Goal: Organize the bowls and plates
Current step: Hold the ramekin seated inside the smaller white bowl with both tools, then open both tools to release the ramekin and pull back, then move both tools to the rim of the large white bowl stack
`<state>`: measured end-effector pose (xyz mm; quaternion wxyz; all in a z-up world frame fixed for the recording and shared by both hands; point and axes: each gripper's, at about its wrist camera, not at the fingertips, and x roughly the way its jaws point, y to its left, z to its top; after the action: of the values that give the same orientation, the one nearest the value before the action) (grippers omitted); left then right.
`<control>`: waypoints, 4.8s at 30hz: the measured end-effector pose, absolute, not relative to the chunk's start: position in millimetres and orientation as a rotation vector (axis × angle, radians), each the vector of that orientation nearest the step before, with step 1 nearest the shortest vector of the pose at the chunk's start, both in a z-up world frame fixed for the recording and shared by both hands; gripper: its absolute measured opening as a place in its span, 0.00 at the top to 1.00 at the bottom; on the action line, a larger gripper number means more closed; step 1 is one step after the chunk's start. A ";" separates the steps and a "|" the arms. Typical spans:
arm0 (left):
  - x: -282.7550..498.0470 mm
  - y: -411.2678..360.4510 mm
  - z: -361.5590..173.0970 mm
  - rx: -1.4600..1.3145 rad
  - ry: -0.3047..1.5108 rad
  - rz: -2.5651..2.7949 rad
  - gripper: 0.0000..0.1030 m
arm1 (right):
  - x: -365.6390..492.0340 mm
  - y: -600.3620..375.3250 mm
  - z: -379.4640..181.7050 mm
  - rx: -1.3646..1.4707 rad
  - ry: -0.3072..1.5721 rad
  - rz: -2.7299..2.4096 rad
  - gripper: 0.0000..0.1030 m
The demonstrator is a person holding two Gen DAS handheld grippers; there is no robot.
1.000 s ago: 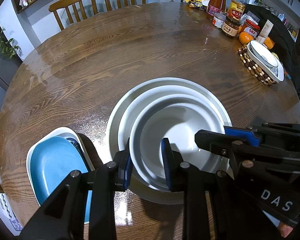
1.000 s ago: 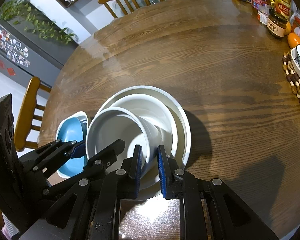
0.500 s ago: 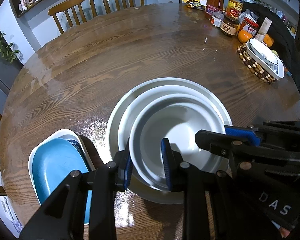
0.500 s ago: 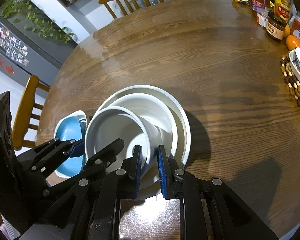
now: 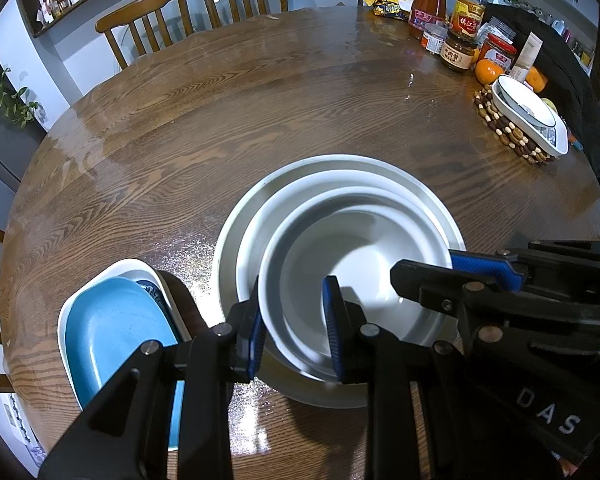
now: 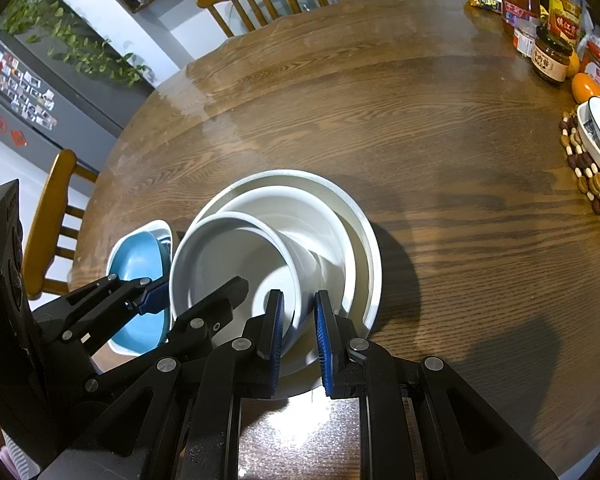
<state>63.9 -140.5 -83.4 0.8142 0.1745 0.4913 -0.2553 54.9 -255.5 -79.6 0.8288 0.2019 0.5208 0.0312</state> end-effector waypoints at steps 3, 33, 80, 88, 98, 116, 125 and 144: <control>63.8 -140.7 -83.5 0.372 1.048 -0.545 0.77 | 54.9 -254.7 -79.5 0.429 1.106 0.066 0.83; 63.1 -138.5 -84.0 0.369 1.048 -0.547 0.74 | 54.1 -254.3 -78.5 0.428 1.104 0.063 0.83; 60.0 -126.7 -68.1 0.325 0.997 -0.536 0.53 | 41.0 -258.3 -65.4 0.500 1.061 0.067 0.79; 59.3 -123.4 -64.3 0.311 0.988 -0.537 0.48 | 38.6 -259.3 -62.2 0.515 1.050 0.067 0.79; 59.7 -118.0 -57.7 0.292 0.977 -0.532 0.37 | 35.9 -258.8 -55.8 0.510 1.033 0.068 0.79; 63.8 -104.9 -50.1 0.267 0.970 -0.488 0.21 | 30.9 -269.4 -47.9 0.508 1.000 0.029 0.43; 64.1 -99.7 -48.4 0.260 0.980 -0.472 0.19 | 27.8 -269.9 -47.0 0.510 0.996 0.032 0.43; 73.5 -81.5 -45.4 0.184 1.044 -0.453 0.19 | 16.3 -280.2 -46.8 0.517 0.999 0.000 0.43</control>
<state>73.5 -81.5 -45.4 0.8385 0.0871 0.4935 -0.2141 16.3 -280.2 -46.8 0.8458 0.2453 0.4738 0.0000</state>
